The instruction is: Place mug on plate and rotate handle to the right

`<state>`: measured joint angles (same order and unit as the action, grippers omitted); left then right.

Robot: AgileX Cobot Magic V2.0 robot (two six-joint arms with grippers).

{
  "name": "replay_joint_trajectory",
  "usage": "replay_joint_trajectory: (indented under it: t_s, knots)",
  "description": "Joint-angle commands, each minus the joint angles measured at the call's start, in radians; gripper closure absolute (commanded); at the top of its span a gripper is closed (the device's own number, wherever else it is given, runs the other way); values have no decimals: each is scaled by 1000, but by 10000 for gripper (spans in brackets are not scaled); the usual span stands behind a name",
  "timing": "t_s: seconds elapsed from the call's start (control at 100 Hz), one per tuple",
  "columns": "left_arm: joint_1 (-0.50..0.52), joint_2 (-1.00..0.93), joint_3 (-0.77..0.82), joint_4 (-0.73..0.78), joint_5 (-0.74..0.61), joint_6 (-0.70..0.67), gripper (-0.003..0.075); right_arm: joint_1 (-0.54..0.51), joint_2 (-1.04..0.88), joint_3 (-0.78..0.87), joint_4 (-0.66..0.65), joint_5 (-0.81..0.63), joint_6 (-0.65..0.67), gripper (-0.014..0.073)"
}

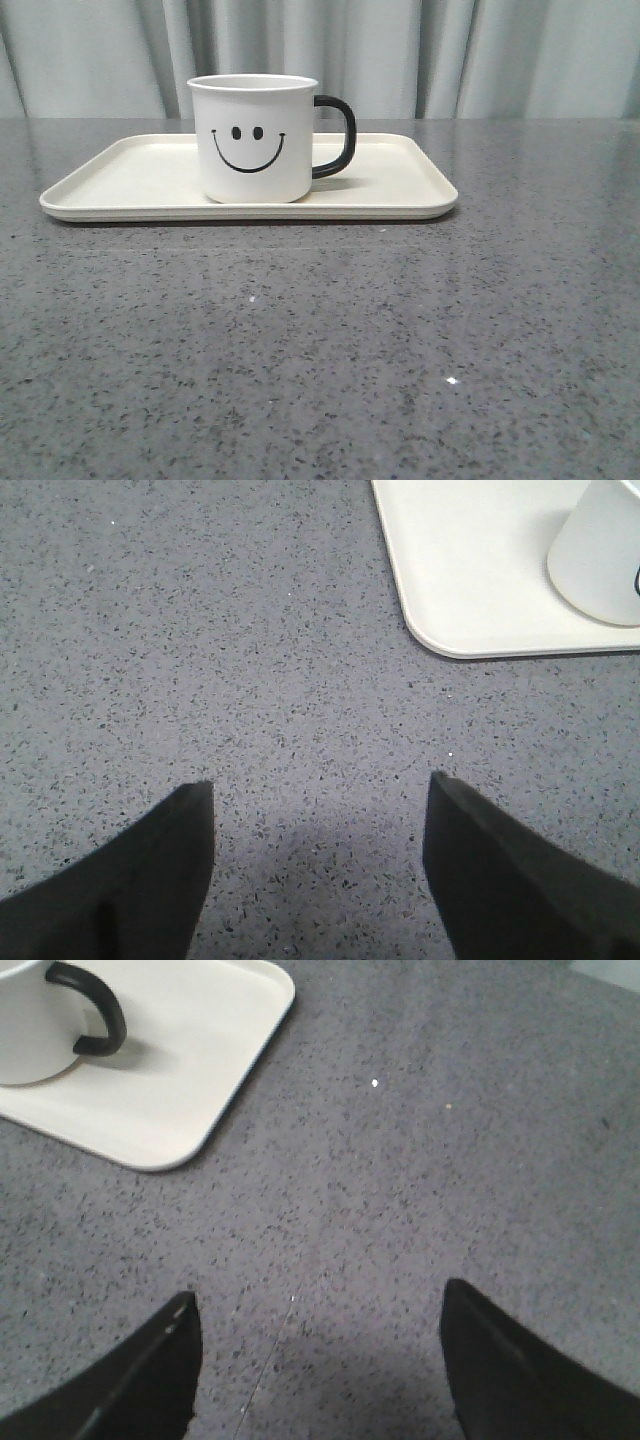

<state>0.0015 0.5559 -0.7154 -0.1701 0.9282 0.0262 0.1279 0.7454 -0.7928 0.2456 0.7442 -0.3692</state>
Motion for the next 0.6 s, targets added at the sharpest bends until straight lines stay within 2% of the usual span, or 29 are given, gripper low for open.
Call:
replay_joint_trajectory:
  t_s: [0.0, 0.22, 0.39, 0.49, 0.59]
  knots:
    - [4, 2, -25, -19, -74, -8, 283, -6, -78, 29, 6, -69, 21, 84]
    - [4, 2, -25, -19, -74, -8, 283, -6, -247, 123, 6, -118, 37, 84]
    - [4, 2, -25, -19, -74, -8, 283, -6, -295, 158, 6, -155, 37, 91]
    - [4, 2, -25, -19, -74, -8, 283, -6, -293, 158, 6, -156, 37, 170]
    - [4, 2, -25, -19, -74, -8, 303, -6, -293, 158, 6, -155, 37, 329]
